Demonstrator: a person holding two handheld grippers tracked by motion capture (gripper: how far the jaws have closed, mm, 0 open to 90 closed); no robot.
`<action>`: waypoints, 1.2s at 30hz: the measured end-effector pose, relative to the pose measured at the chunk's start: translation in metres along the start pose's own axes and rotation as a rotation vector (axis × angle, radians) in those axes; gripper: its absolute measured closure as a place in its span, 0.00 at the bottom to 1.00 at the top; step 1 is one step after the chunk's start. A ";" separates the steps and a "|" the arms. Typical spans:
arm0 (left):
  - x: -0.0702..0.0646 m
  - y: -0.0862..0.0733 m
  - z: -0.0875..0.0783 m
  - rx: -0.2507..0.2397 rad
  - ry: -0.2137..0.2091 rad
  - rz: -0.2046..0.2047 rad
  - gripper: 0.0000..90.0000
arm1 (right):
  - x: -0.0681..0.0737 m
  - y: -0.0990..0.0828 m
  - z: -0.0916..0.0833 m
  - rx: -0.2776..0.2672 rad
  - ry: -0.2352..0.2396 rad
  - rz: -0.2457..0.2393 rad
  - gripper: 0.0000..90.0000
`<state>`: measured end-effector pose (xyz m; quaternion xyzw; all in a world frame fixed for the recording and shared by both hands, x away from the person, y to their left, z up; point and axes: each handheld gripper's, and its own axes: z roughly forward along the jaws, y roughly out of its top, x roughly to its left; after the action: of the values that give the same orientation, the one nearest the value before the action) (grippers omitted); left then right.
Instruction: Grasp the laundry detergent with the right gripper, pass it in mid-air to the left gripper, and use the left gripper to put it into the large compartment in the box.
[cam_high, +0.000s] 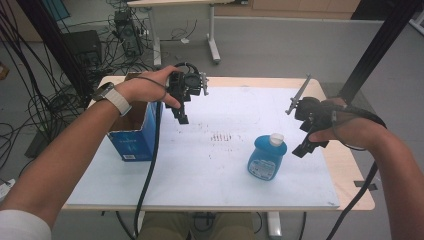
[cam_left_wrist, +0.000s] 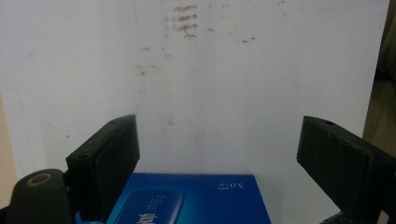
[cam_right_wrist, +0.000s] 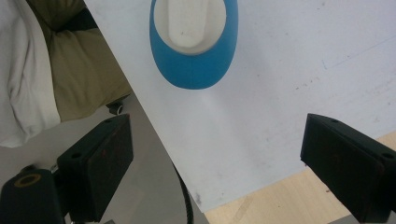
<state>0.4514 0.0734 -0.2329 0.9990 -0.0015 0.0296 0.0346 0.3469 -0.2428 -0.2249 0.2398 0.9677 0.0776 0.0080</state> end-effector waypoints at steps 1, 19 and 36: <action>0.000 0.000 0.000 -0.001 0.001 -0.001 0.14 | 0.000 -0.001 -0.001 -0.001 -0.002 -0.002 0.11; 0.001 0.000 0.002 -0.008 -0.003 -0.006 0.13 | 0.000 -0.003 -0.001 -0.019 -0.013 0.005 0.09; -0.002 0.002 0.006 -0.016 0.001 -0.005 0.13 | 0.004 -0.010 0.009 -0.079 -0.003 0.004 0.08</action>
<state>0.4494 0.0715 -0.2385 0.9986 0.0010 0.0300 0.0424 0.3397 -0.2484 -0.2350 0.2415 0.9633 0.1152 0.0187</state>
